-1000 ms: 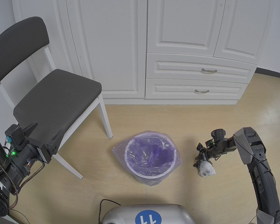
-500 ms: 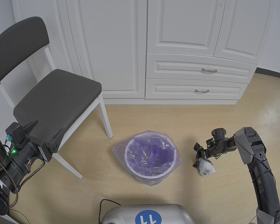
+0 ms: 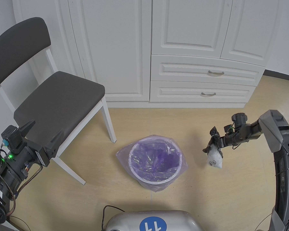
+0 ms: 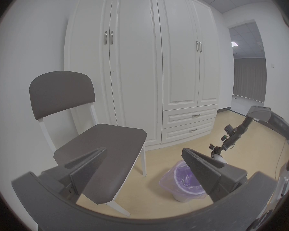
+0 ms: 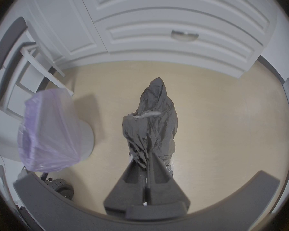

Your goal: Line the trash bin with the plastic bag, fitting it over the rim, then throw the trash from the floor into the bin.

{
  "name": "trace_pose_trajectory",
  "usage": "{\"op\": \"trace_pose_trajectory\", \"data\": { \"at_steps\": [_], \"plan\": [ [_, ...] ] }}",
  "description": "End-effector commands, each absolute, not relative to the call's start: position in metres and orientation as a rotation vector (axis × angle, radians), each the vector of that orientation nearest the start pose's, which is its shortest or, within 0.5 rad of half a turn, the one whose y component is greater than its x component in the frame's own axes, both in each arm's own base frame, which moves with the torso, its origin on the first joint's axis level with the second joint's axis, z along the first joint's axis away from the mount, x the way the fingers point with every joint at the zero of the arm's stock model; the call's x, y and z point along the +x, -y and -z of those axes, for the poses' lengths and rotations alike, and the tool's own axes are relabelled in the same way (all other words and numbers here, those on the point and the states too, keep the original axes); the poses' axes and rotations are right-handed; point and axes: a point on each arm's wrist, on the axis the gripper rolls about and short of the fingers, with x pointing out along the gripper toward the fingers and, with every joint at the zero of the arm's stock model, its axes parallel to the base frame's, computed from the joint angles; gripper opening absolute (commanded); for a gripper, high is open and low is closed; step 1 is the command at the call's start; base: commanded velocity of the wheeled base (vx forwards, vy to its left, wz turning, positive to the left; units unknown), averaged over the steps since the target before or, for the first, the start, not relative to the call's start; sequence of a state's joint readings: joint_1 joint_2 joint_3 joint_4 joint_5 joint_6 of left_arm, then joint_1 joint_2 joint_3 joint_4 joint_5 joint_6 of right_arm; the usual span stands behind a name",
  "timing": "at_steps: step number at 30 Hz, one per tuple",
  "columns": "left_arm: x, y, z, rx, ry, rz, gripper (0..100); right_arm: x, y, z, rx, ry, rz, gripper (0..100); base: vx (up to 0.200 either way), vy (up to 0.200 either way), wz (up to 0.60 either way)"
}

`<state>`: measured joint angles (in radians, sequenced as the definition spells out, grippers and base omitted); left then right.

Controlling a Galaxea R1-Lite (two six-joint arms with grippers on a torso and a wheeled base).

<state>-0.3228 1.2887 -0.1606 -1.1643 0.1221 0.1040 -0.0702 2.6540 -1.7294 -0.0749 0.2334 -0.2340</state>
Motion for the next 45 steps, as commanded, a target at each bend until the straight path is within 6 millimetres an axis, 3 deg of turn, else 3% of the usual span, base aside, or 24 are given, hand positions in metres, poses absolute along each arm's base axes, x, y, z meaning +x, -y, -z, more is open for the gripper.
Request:
{"op": "trace_pose_trajectory", "data": {
  "at_steps": [1, 8, 10, 12, 14, 15, 18, 22, 26, 31, 38, 45],
  "plan": [
    [0.153, 0.049, -0.176, 0.092, 0.092, 0.199, 100, 0.465, 0.03, -0.067, -0.122, -0.672, -0.275, 0, 0.0, 0.0, 0.0],
    [0.158, 0.049, -0.18, 0.078, 0.102, 0.188, 100, 0.424, -0.002, -0.126, -0.166, -0.506, -0.315, 0, 0.0, 0.0, 0.0],
    [0.158, 0.049, -0.18, 0.079, 0.101, 0.182, 100, 0.412, -0.015, -0.136, -0.176, -0.458, -0.338, 0, 0.0, 0.0, 0.0],
    [0.158, 0.049, -0.18, 0.079, 0.101, 0.182, 100, 0.411, -0.017, -0.137, -0.178, -0.453, -0.34, 0, 0.0, 0.0, 0.0],
    [0.16, 0.049, -0.178, 0.087, 0.086, 0.18, 100, 0.389, -0.049, -0.153, -0.145, -0.348, -0.398, 0, 0.0, 0.0, 0.0],
    [0.16, 0.049, -0.178, 0.087, 0.086, 0.178, 100, 0.388, -0.05, -0.153, -0.143, -0.344, -0.4, 0, 0.0, 0.0, 0.0],
    [0.166, 0.048, -0.178, 0.09, 0.072, 0.136, 100, 0.375, -0.085, -0.156, -0.079, -0.221, -0.473, 0, 0.0, 0.0, 0.0],
    [0.178, 0.048, -0.173, 0.108, 0.009, 0.001, 100, 0.367, -0.114, -0.146, -0.032, -0.127, -0.538, 0, 0.0, 0.0, 0.0],
    [0.189, 0.05, -0.167, 0.125, -0.041, -0.113, 100, 0.359, -0.164, -0.106, -0.013, -0.071, -0.632, 0, 0.0, 0.0, 0.0],
    [0.19, 0.048, -0.166, 0.125, -0.043, -0.124, 100, 0.349, -0.2, -0.058, -0.021, -0.08, -0.715, 0, 0.0, 0.0, 0.0],
    [0.191, 0.044, -0.167, 0.125, -0.041, -0.141, 100, 0.343, -0.216, -0.019, -0.04, -0.168, -0.761, 0, 0.0, 0.0, 0.0],
    [0.193, 0.04, -0.168, 0.123, -0.038, -0.158, 100, 0.342, -0.223, -0.005, -0.042, -0.197, -0.782, 0, 0.0, 0.0, 0.0]
  ]
}}
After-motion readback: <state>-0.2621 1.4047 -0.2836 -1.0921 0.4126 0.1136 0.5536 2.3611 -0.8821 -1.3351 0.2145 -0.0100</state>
